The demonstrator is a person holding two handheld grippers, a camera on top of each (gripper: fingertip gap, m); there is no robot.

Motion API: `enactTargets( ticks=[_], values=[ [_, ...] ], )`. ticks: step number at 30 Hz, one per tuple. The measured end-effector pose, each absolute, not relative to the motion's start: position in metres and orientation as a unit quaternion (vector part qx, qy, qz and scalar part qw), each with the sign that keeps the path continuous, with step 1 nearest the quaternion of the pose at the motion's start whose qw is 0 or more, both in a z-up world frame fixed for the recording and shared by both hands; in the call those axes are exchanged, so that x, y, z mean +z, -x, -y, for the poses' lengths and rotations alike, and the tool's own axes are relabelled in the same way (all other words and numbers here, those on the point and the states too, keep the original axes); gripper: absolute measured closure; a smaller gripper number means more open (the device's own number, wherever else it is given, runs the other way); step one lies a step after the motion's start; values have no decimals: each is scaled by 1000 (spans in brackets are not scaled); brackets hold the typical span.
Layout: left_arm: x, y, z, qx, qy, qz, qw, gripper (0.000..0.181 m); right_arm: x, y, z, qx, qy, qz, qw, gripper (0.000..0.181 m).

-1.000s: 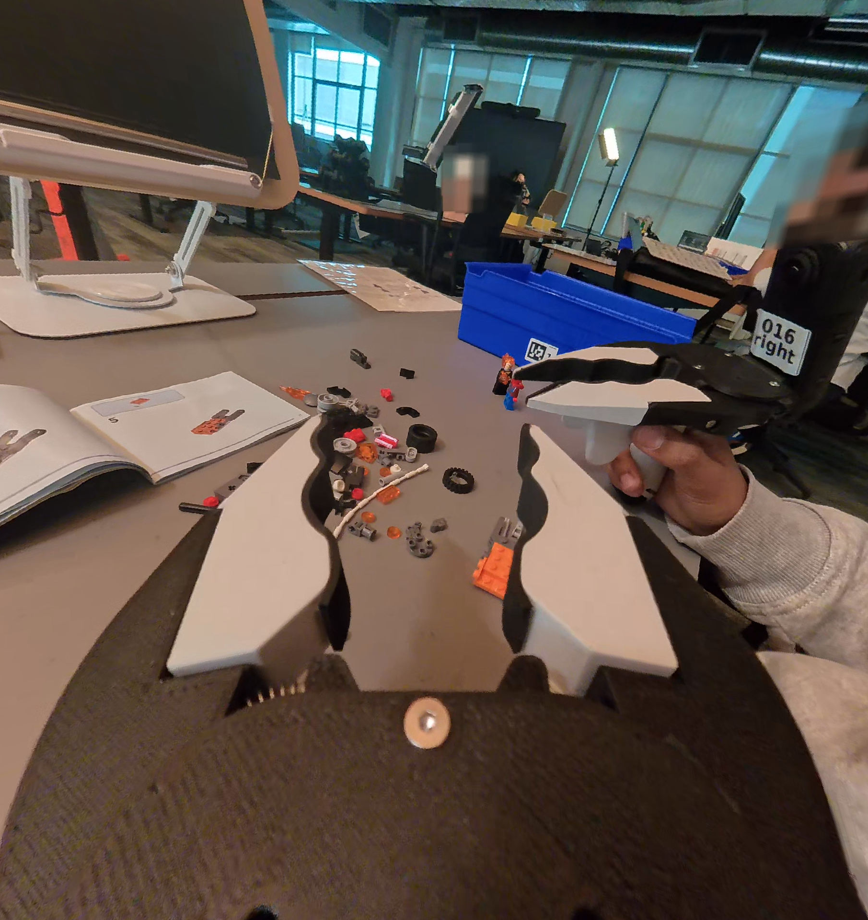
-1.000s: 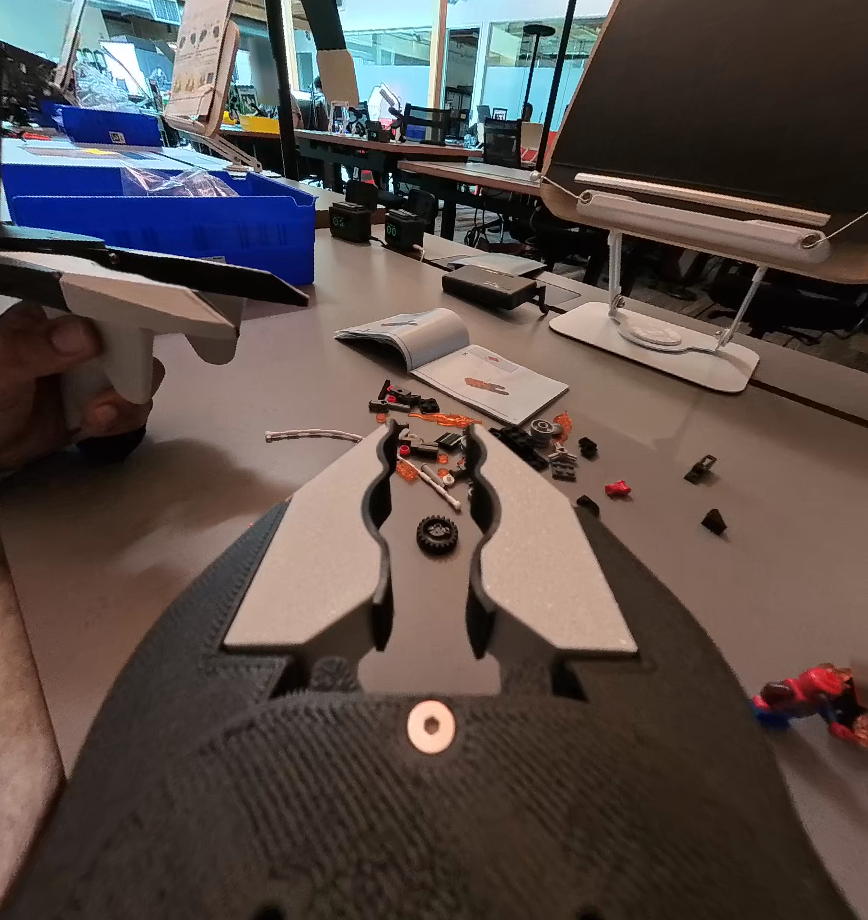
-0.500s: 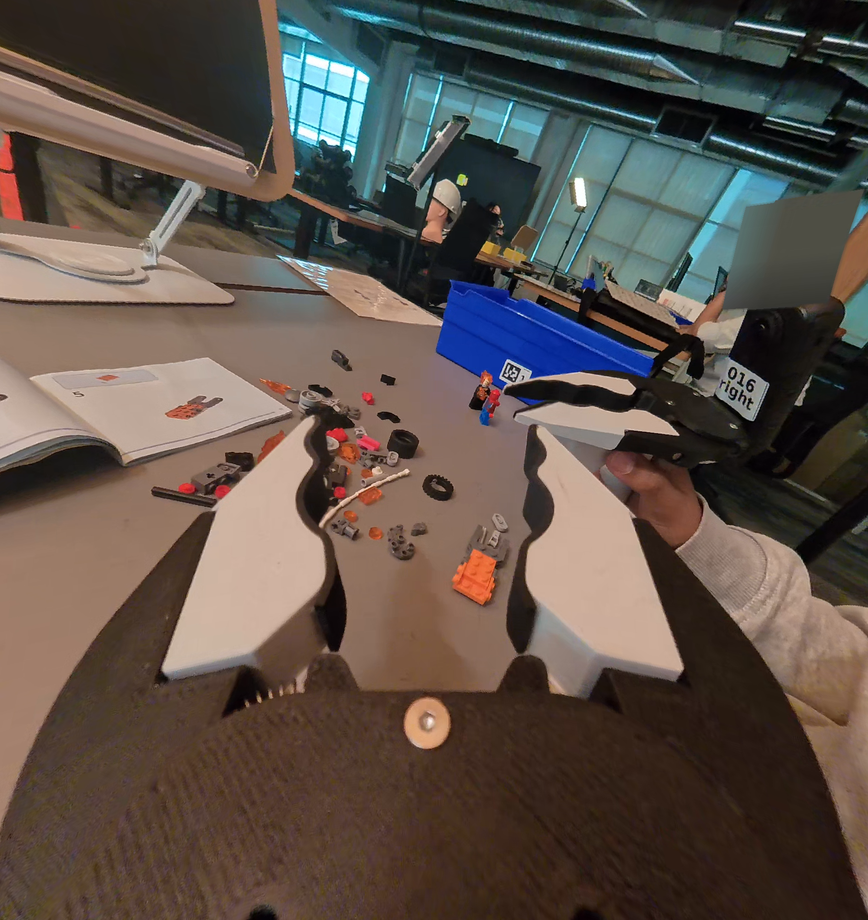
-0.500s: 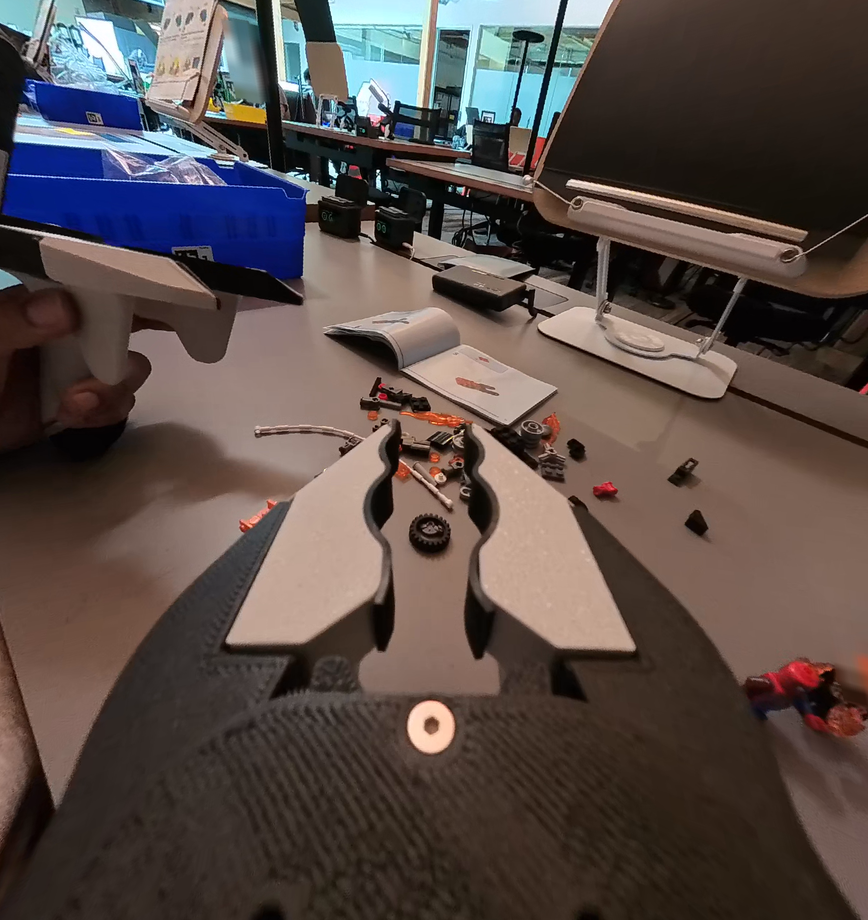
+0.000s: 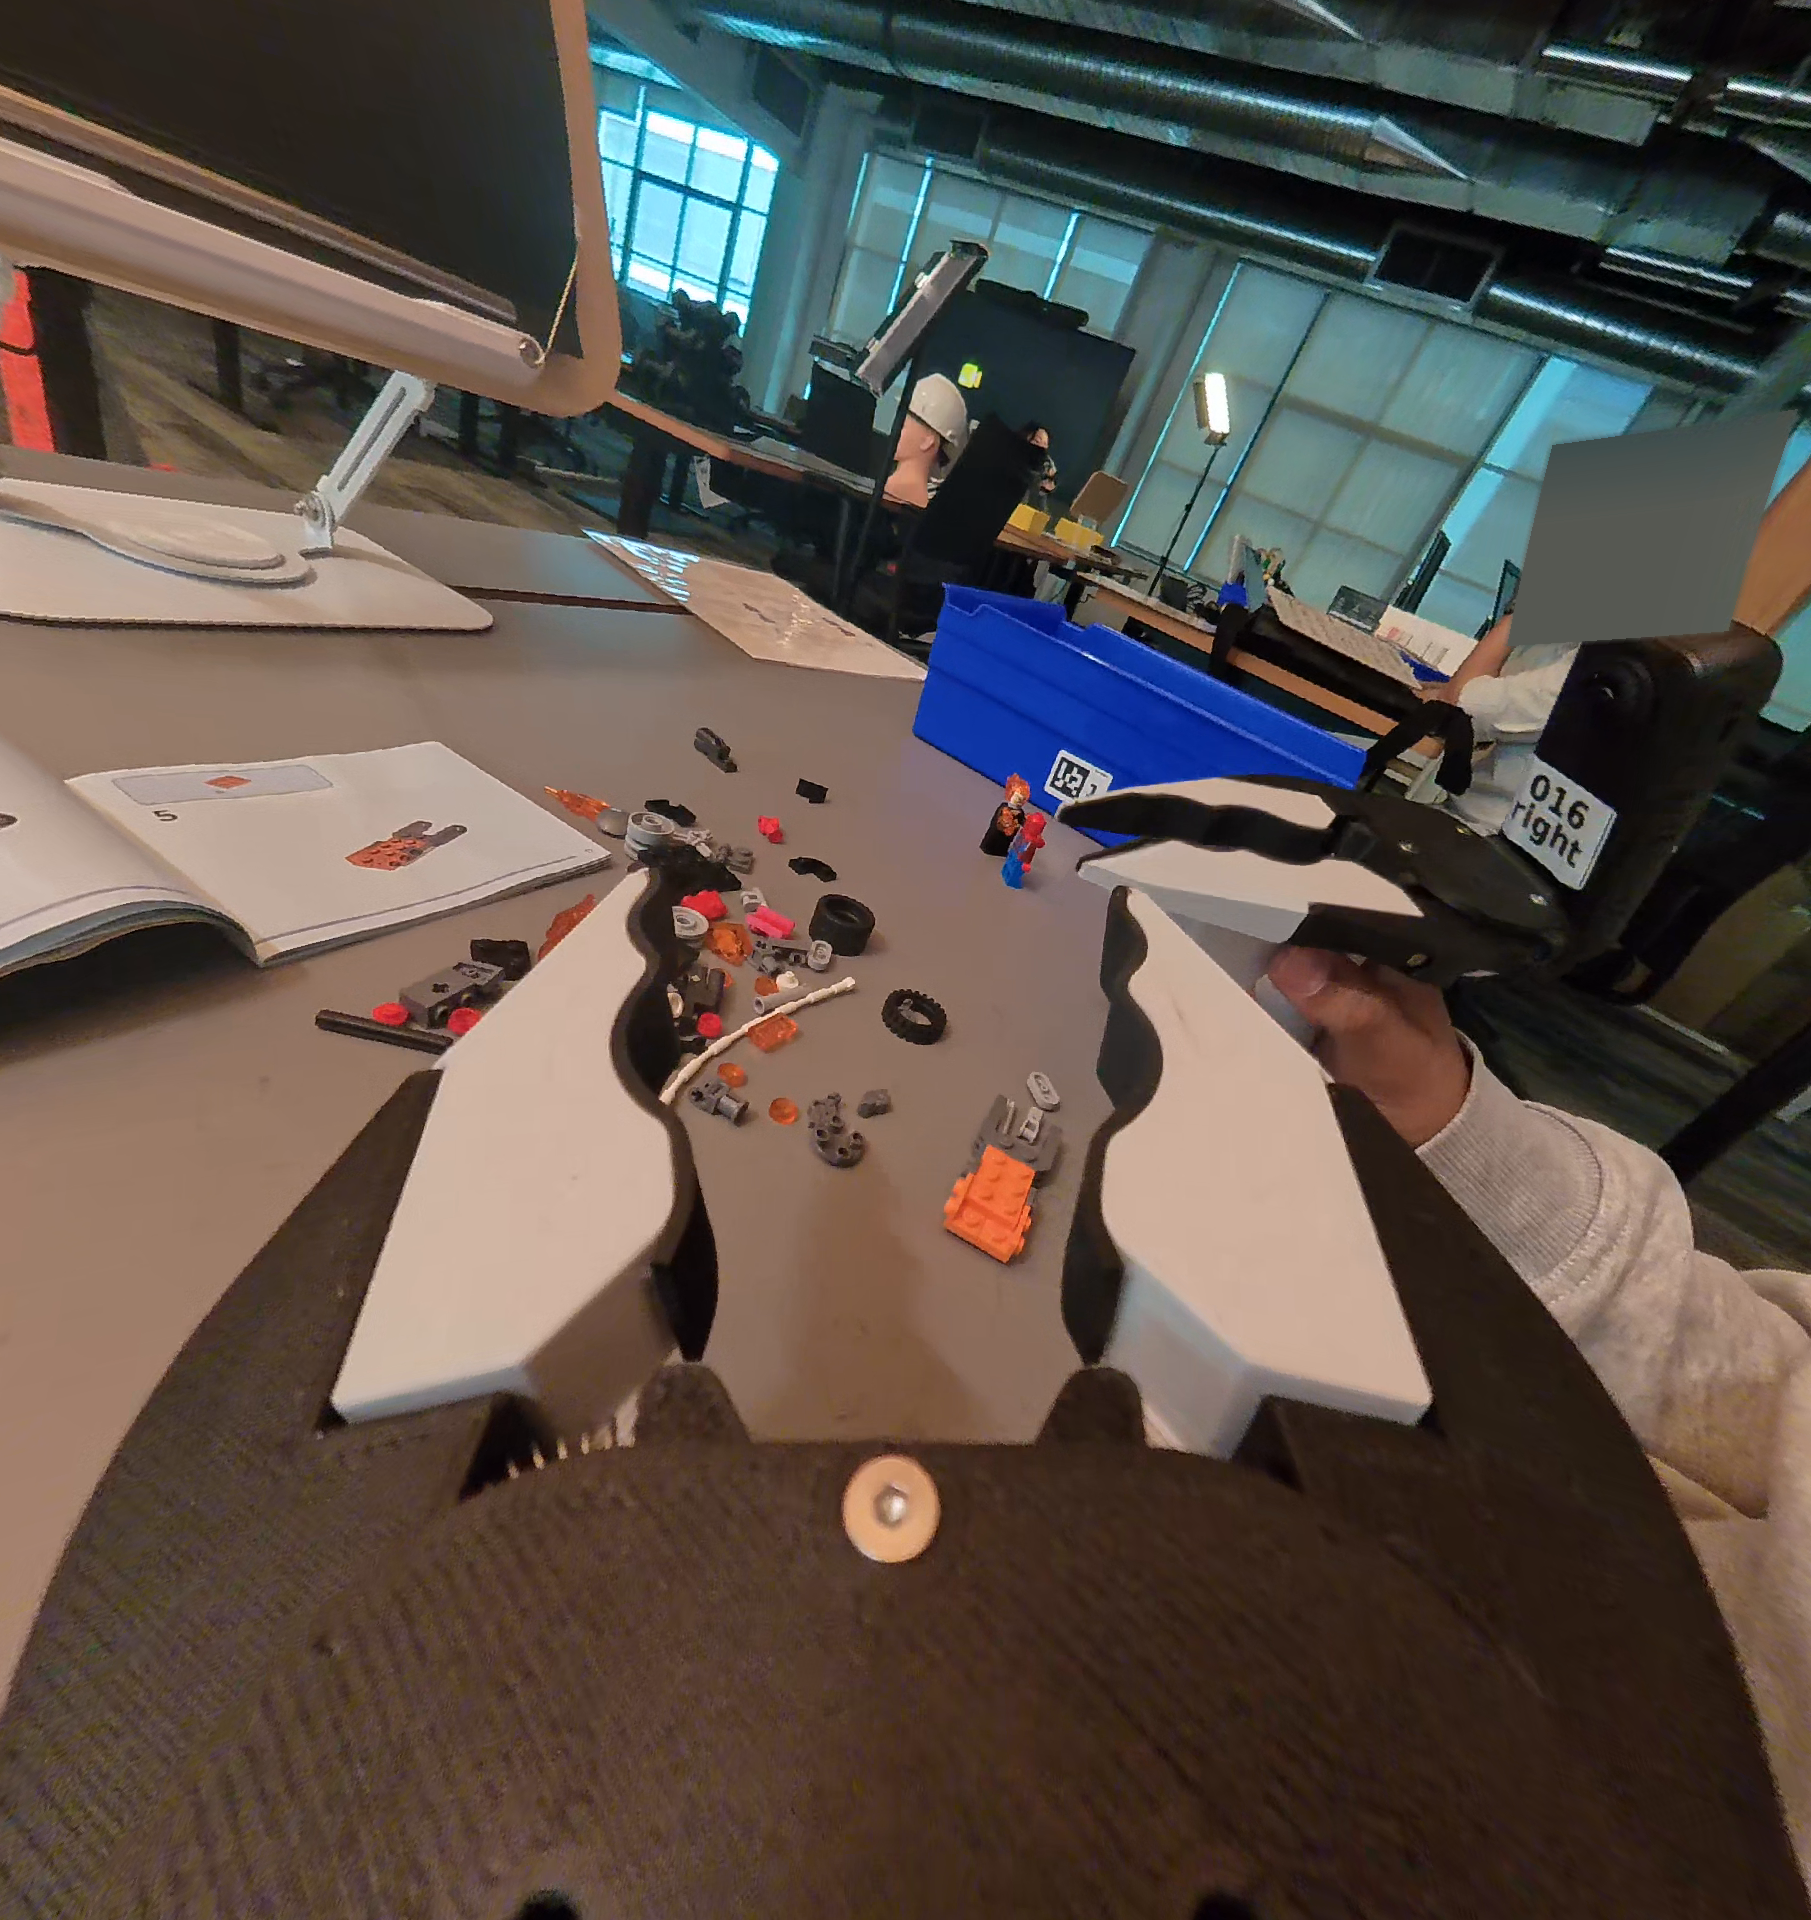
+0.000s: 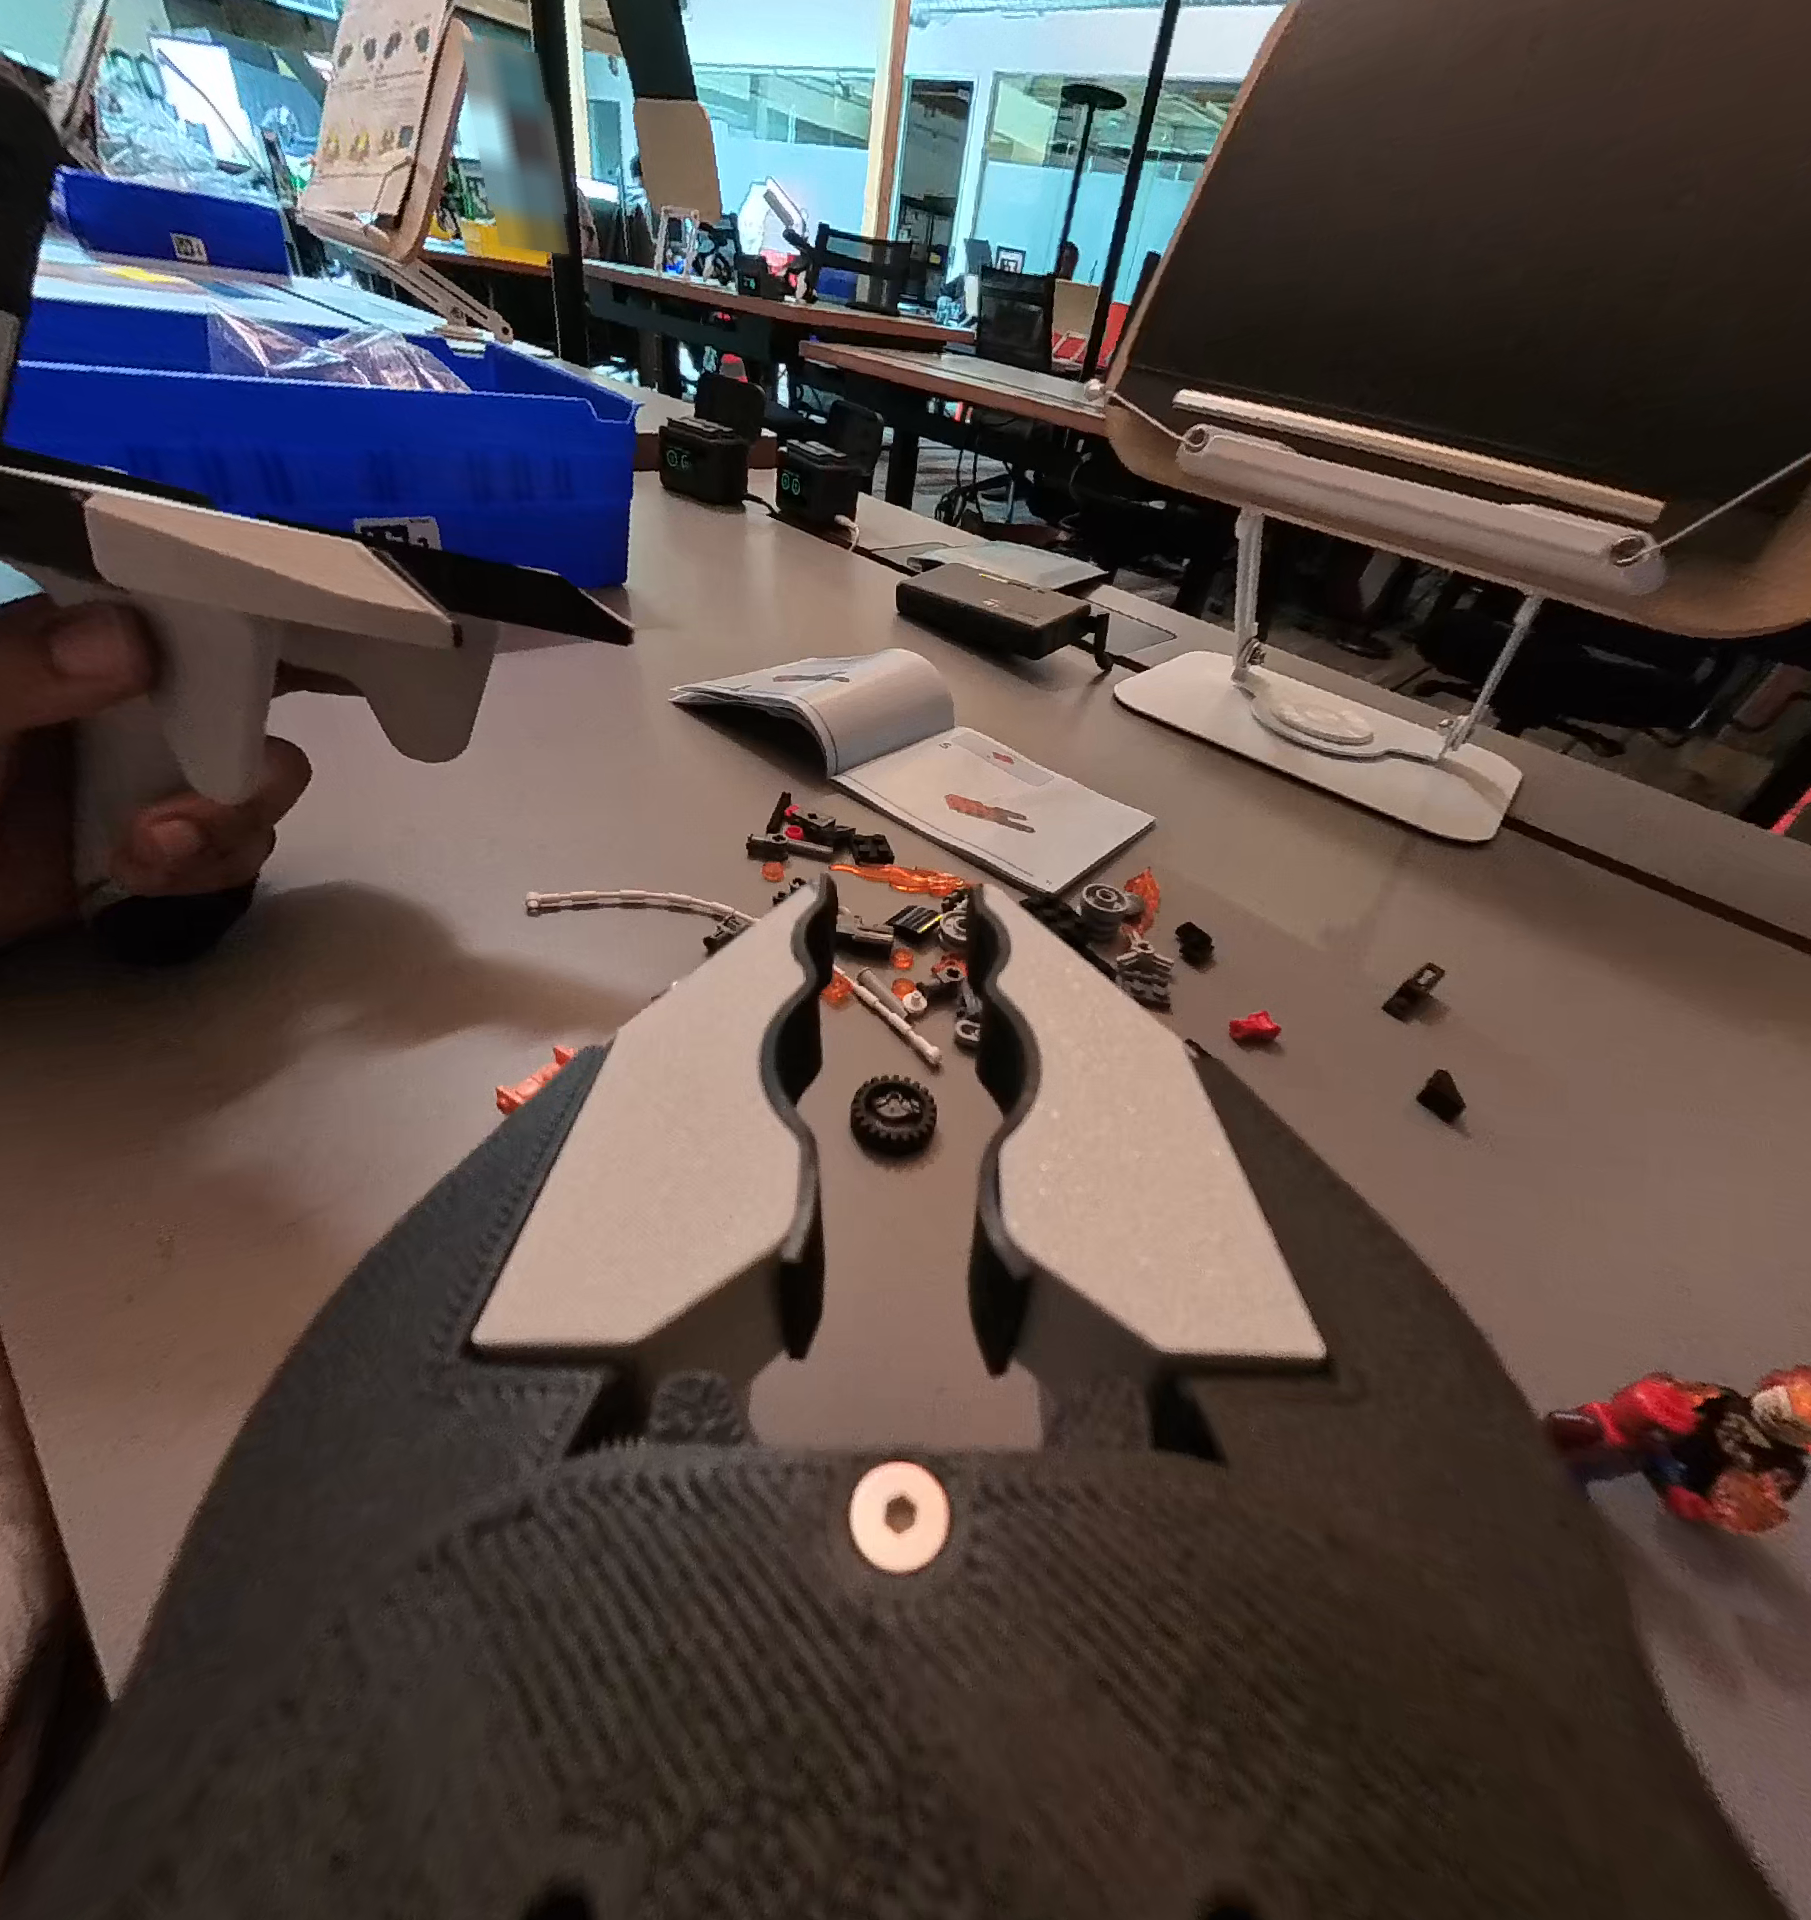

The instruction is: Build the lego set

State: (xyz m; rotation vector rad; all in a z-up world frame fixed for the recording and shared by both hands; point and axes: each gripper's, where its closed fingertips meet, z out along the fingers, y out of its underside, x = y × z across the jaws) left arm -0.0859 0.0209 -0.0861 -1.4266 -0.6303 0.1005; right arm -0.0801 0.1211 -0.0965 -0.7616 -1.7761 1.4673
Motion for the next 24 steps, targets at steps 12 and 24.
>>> enactTargets(
  ticks=[12,24],
  values=[
    [-87,87,-20,44,640,289,710,98,-94,82,-125,577,305,675,344,158],
    [-84,125,-21,-10,638,367,677,95,-33,134,-139,629,320,616,350,156]
  ],
)
